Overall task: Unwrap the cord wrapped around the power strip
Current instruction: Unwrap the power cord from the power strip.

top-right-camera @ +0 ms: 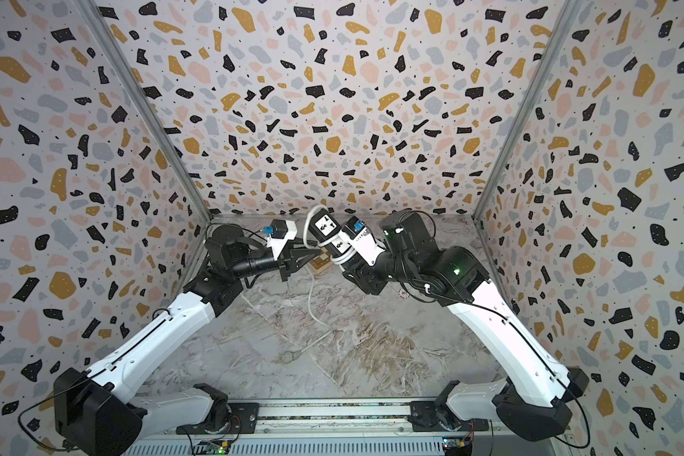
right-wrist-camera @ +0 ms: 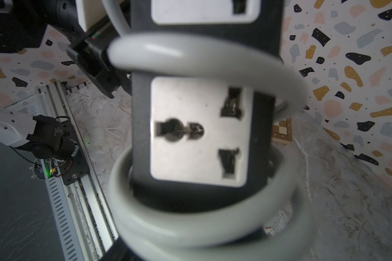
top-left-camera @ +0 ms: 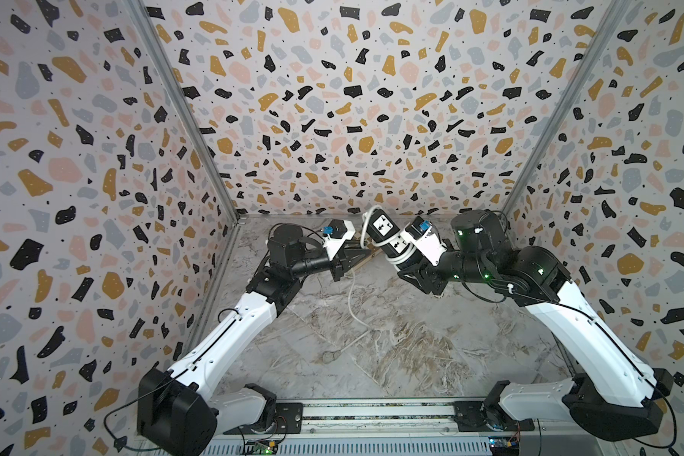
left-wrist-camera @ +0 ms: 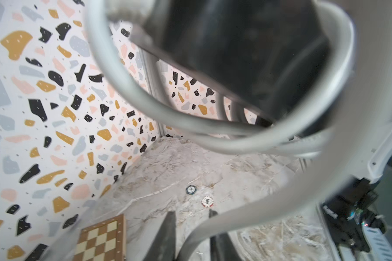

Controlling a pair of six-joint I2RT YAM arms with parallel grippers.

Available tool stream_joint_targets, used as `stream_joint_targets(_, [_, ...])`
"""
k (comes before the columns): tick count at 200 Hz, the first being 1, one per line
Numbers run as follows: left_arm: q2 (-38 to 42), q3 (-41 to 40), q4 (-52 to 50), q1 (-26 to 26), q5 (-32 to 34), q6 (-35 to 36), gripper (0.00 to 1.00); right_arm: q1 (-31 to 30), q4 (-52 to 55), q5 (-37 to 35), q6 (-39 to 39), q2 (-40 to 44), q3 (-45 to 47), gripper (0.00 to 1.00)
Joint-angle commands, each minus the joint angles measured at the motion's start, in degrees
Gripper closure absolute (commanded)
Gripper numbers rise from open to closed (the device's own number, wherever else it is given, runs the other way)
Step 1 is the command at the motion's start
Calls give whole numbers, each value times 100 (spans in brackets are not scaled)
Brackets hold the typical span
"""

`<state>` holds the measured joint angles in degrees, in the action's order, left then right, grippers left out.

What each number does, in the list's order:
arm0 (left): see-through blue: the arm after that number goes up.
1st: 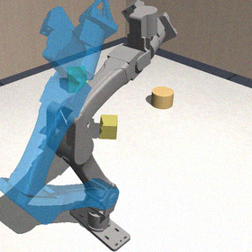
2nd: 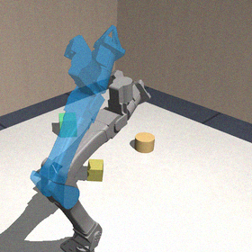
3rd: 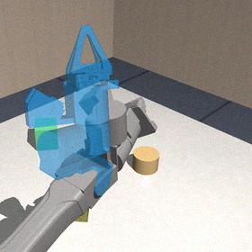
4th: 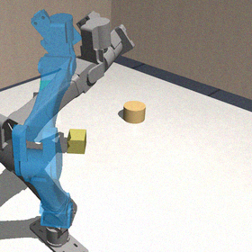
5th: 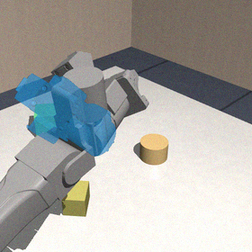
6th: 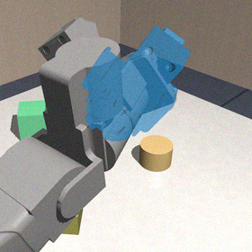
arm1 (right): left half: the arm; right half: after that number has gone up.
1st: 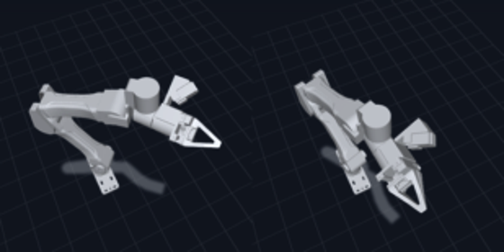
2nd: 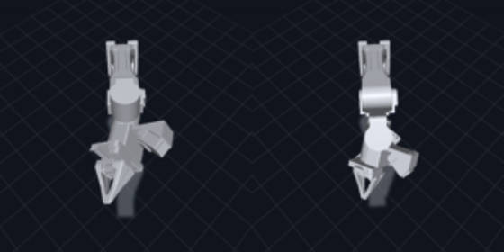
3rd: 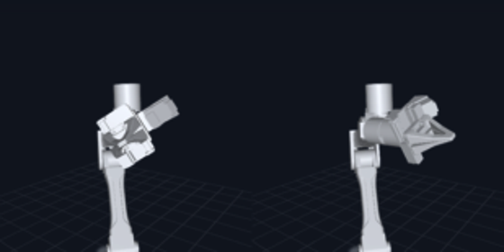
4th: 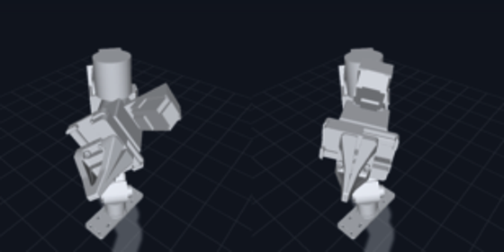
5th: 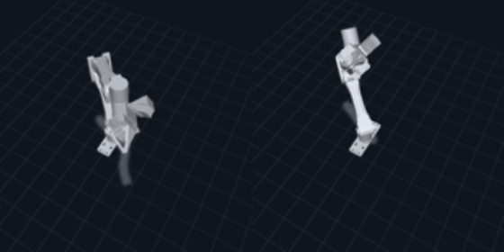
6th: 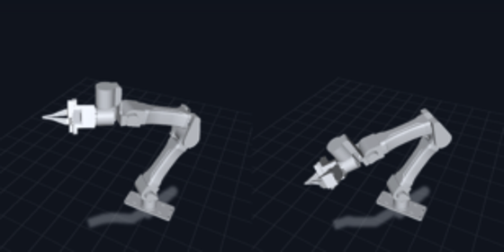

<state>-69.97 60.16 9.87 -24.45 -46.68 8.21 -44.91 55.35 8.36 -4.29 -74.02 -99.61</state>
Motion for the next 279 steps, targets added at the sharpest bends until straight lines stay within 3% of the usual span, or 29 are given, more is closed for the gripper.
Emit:
stream_joint_targets(1, [280,-17,-157,-24,-96,212,99,8,-381,-611,13,175,-169,100])
stream_joint_targets(45, [874,685,-2422,-20,328,1144,100,52,-238,-1073,-132,254,235,100])
stream_joint_targets(89, [767,1426,-4342,34,1055,1725,100,61,25,-1078,-148,310,811,100])
stream_joint_targets(150, [494,1528,-5157,602,1879,1847,100,70,720,-476,-353,398,1196,100])
stream_joint_targets(179, [451,1209,-5041,729,2131,1762,100,70,726,-598,-302,570,1224,100])
stream_joint_targets(207, [379,902,-5025,730,2333,1562,48,70,493,-468,-220,686,1081,100])
stream_joint_targets(229, [390,1053,-5359,729,2670,1567,24,78,288,-628,-151,693,896,100])
stream_joint_targets(263, [419,1791,-6161,673,3193,2136,14,78,274,-803,-227,524,379,100])
stream_joint_targets(279, [345,2100,-6399,440,2943,2534,14,78,274,-721,-217,451,175,100])
